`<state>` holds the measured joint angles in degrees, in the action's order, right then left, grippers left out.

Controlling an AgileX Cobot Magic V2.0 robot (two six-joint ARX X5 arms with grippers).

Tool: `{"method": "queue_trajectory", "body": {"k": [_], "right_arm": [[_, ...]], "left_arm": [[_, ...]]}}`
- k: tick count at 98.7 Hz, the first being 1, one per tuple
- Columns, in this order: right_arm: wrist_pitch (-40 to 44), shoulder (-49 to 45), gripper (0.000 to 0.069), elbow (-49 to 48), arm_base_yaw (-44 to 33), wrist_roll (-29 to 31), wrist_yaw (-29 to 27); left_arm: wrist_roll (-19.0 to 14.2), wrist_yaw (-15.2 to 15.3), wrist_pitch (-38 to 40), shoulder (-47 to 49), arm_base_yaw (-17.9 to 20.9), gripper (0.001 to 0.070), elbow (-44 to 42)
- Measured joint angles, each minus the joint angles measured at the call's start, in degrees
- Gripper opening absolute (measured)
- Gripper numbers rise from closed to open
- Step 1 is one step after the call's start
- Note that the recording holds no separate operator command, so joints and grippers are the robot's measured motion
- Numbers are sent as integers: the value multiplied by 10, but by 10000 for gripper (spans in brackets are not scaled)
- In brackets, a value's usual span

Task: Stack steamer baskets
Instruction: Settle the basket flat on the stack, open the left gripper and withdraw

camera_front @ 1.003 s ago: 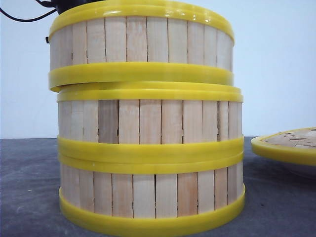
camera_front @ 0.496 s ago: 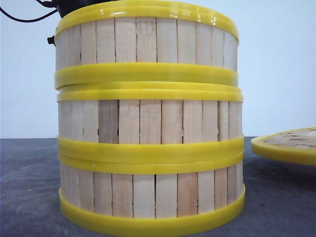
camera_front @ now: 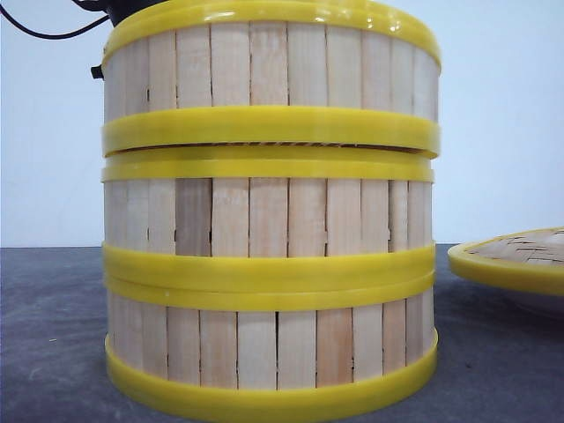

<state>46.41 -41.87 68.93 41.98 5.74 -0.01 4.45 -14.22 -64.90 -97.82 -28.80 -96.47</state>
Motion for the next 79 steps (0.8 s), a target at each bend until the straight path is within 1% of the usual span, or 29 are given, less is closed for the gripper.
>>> {"method": "queue_trajectory", "body": {"k": [19,30,44,70,74,79], "right_arm": [[0,0,402,0,0,0,0],[0,0,402,0,0,0,0],[0,0,402,0,0,0,0],[0,0,402,0,0,0,0],[0,0,402,0,0,0,0],[0,0,402,0,0,0,0]], "left_arm": [[0,-1,0,0,0,31,0],[0,10,1,0,0,31,0],[0,14,1,0,0,31,0],[0,15,1,0,0,33,0],[0,15,1,0,0,40,0],[-2,12,3,0,0,71,0]]}}
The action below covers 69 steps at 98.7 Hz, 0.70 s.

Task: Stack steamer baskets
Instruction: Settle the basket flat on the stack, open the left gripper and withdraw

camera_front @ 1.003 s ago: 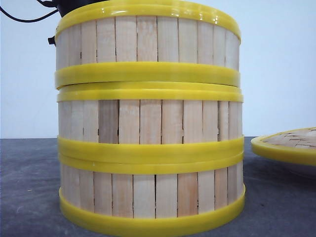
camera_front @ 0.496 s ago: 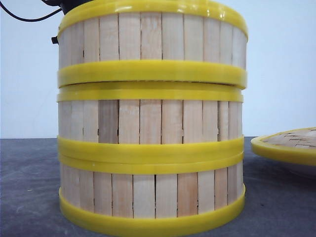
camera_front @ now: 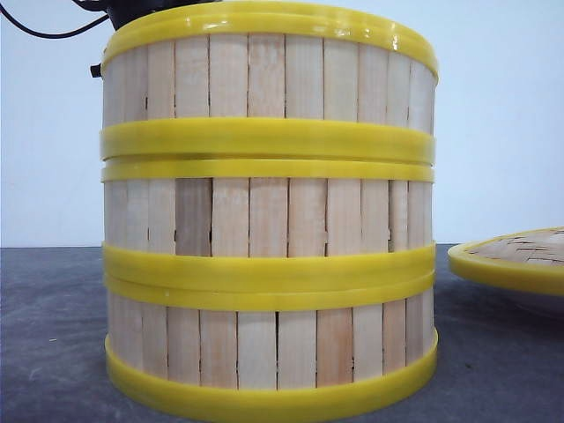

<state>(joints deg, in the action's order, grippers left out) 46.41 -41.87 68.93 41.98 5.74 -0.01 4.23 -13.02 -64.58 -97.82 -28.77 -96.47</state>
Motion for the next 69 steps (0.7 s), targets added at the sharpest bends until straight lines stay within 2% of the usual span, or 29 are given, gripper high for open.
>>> {"method": "queue_trajectory", "body": {"k": [15,22,34,48,58,69], "right_arm": [[0,0,402,0,0,0,0],[0,0,402,0,0,0,0],[0,0,402,0,0,0,-6],[3,0,427,0,0,0,-44],[14,0,467,0,0,0,-76],[24,0,483,0,0,3,-104]], "left_arm": [[-6,-3,12,0,0,295,0],[-7,-4,16,0,0,335,0],[-7,-4,31,3,0,354,0],[-8,-1,67,45,4,356,0],[-10,27,107,106,9,356,0],[-15,73,151,185,12,356,0]]}}
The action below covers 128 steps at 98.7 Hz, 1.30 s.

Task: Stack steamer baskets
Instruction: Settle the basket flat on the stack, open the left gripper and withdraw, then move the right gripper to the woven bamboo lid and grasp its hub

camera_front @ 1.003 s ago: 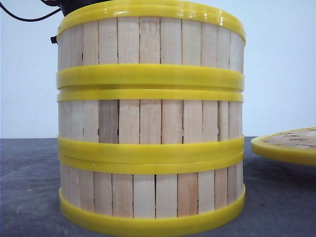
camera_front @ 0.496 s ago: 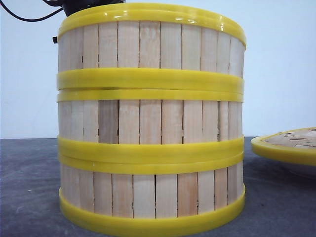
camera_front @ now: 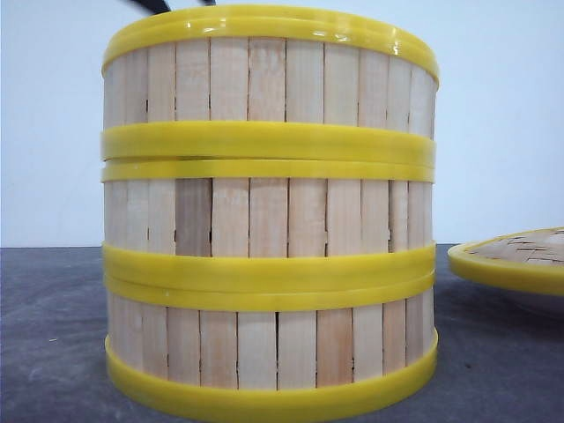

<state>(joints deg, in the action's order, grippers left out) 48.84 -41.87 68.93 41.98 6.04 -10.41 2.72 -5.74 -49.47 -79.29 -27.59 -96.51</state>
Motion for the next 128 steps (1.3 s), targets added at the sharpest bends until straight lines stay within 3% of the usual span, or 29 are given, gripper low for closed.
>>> {"method": "queue_trajectory", "body": {"k": [17,31,40,49,62,103,114,128], "right_arm": [[0,0,485,0,-4,13,-13],[1,-5,486,0,-16,19,-25],[1,-8,486,0,-25,20,-27],[2,-11,486,0,-36,20,-27],[16,-24,486,0,-60,25,-26],[74,-148,486,0,-207,35,16],[74,-189,485,0,-252,35,49],[61,-245,483,-9,-297,35,75]], "left_arm": [[-5,71,35,117,-1,353,-2],[-6,101,13,200,-1,347,-2],[-6,109,-32,246,-1,293,-2],[-7,110,-84,287,-1,245,5],[-19,110,-126,354,-1,237,54],[-101,64,-120,557,-2,239,309],[-112,43,-117,590,-2,239,348],[-118,42,-111,608,-2,239,353]]}}
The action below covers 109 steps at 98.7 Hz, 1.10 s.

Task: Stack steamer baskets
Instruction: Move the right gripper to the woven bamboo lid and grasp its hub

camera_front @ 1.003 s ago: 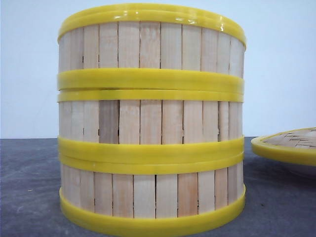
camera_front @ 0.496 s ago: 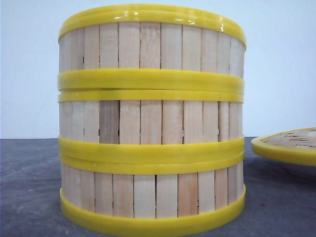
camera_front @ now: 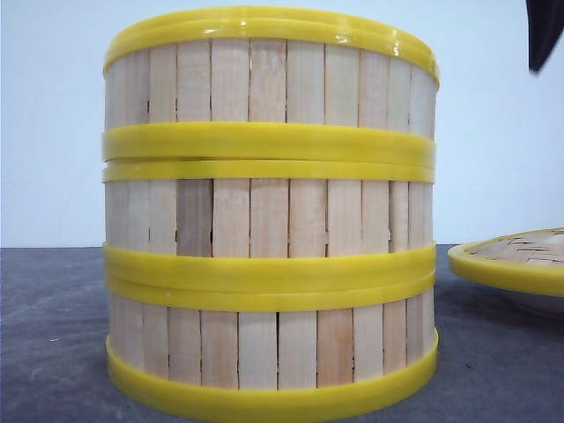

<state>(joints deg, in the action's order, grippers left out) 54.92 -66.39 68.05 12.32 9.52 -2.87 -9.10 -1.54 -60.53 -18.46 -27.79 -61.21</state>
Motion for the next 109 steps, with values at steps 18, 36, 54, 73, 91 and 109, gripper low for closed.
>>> {"method": "queue_trajectory", "body": {"k": [18,36,54,73,91,109], "right_arm": [[-30,-50,426,-39,-32,4,42],[-70,-77,356,-71,-42,4,32],[-110,-97,280,-75,-49,4,16],[-111,-126,272,-75,-53,4,16],[-122,-158,272,-75,-54,4,16],[-135,-174,268,-75,-54,4,13]], "left_arm": [[-2,-5,3,4,0,239,0],[-5,-19,4,4,0,239,0],[-6,-20,4,4,0,239,0],[-8,-25,5,4,0,239,0],[-8,-25,5,4,0,239,0],[-8,-25,5,4,0,239,0]]}}
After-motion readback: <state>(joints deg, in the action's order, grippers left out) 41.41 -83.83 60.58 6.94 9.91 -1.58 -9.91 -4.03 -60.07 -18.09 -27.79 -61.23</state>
